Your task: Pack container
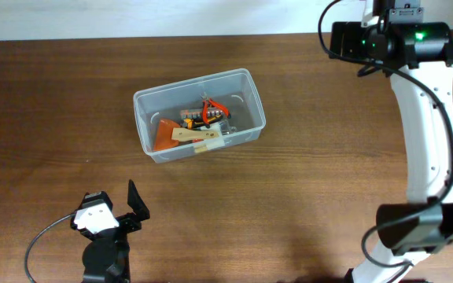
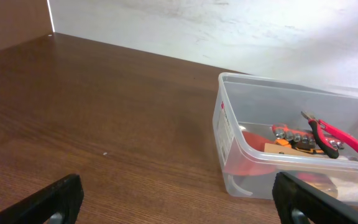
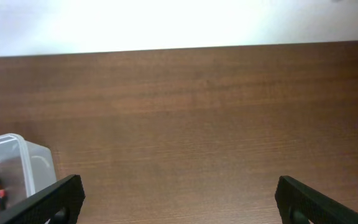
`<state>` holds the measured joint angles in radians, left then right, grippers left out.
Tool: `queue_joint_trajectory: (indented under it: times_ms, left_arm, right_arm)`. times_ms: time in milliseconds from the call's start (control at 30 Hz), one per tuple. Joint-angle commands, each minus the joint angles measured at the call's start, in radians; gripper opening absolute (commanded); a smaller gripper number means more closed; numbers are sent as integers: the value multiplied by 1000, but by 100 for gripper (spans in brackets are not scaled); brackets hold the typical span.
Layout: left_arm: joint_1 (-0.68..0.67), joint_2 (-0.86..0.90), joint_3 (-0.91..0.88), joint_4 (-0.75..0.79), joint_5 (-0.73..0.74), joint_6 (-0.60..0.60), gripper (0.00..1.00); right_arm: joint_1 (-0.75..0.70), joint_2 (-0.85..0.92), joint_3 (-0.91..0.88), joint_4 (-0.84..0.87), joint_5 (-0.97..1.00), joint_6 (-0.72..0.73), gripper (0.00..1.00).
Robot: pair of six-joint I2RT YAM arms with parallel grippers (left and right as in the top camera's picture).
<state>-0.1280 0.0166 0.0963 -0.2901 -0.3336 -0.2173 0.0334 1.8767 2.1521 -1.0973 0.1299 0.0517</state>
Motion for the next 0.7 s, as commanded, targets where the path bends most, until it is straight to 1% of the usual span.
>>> queue_joint_trajectory:
  times_ms: [0, 167, 233, 467, 600, 667]
  left_arm:
    - [-3, -5, -3, -2, -3, 9, 99]
    - [-3, -5, -3, -2, -3, 9, 99]
    - [-3, -5, -3, -2, -3, 9, 99]
    - [-3, -5, -3, -2, -3, 9, 99]
    - [-3, -5, -3, -2, -3, 9, 99]
    - [-3, -5, -3, -2, -3, 9, 99]
  right_arm:
    - [6, -185, 8, 0, -5, 9, 99]
    - [5, -384, 6, 0, -6, 9, 99]
    - [5, -512, 6, 0, -5, 9, 99]
    - [6, -784, -11, 0, -5, 9, 99]
    - [6, -943, -92, 1, -5, 9, 99]
    - [6, -1033, -170, 1, -5, 9, 99]
